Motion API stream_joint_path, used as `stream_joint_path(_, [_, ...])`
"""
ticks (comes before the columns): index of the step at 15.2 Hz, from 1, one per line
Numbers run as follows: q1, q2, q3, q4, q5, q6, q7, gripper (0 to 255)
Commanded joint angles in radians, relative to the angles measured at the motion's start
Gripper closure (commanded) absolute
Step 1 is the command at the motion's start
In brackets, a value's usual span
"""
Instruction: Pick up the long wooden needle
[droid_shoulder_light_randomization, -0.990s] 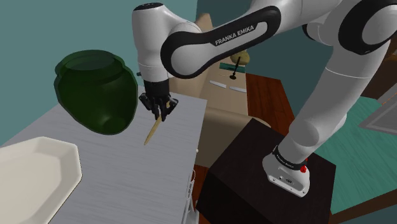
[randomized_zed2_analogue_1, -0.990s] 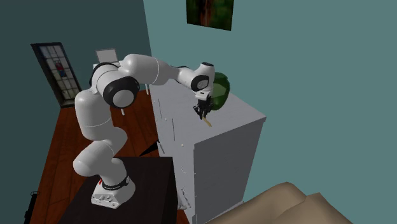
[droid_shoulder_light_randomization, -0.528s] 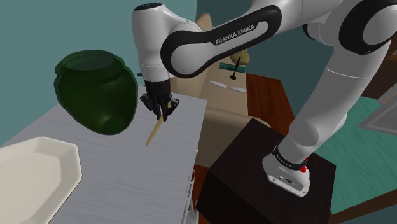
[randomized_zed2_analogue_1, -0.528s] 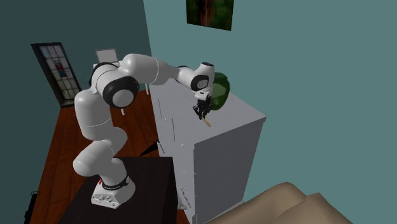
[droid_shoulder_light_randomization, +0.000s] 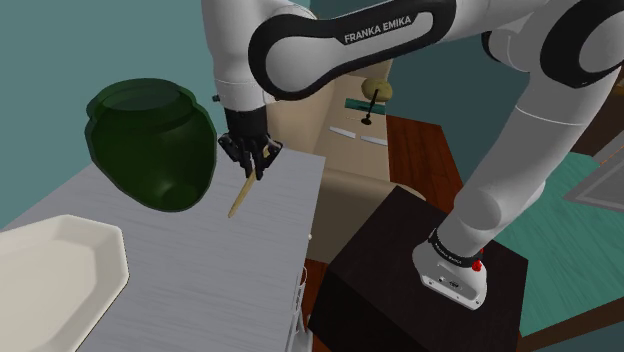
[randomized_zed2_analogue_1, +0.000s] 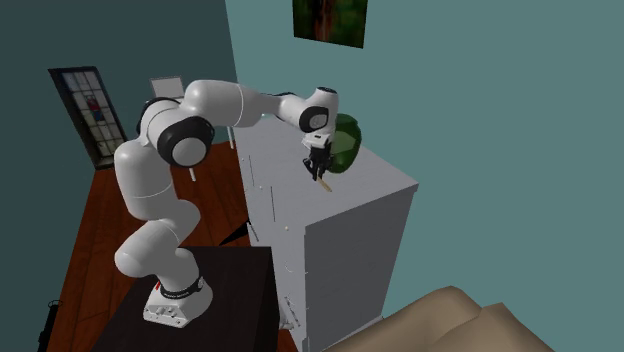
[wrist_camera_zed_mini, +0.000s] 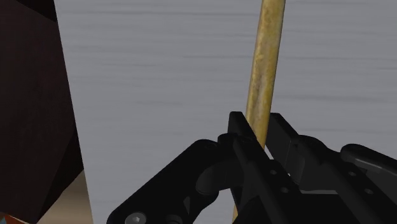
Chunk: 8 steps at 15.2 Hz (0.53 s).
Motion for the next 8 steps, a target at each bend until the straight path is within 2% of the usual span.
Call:
stream_joint_path(1, [-0.003, -0.010, 0.002, 0.019, 0.009, -0.025, -0.006, 255])
stream_joint_path(8, [-0.006, -0.024, 0.005, 0.078, 0.022, -0.092, -0.013, 255])
